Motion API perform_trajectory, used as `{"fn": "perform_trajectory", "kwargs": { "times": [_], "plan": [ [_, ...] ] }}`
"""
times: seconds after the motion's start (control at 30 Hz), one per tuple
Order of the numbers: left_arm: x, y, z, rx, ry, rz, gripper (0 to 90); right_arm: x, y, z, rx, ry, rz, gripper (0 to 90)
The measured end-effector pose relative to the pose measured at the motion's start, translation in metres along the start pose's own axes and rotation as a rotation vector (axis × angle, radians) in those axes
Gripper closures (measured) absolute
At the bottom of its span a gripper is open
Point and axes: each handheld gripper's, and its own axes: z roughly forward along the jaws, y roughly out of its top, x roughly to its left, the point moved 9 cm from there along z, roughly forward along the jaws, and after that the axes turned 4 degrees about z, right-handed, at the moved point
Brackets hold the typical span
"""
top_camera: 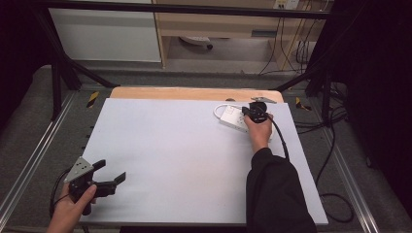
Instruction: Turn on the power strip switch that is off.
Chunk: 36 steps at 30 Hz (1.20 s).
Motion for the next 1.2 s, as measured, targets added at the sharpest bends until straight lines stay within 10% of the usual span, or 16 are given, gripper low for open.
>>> {"fn": "perform_trajectory", "kwargs": {
  "times": [1.2],
  "plan": [
    [-0.0012,-0.0002,0.0006,0.004,-0.004,0.006,6.1,0.0017,-0.0044,0.0088,0.008,-0.023,0.022,90.0]
  ]
}}
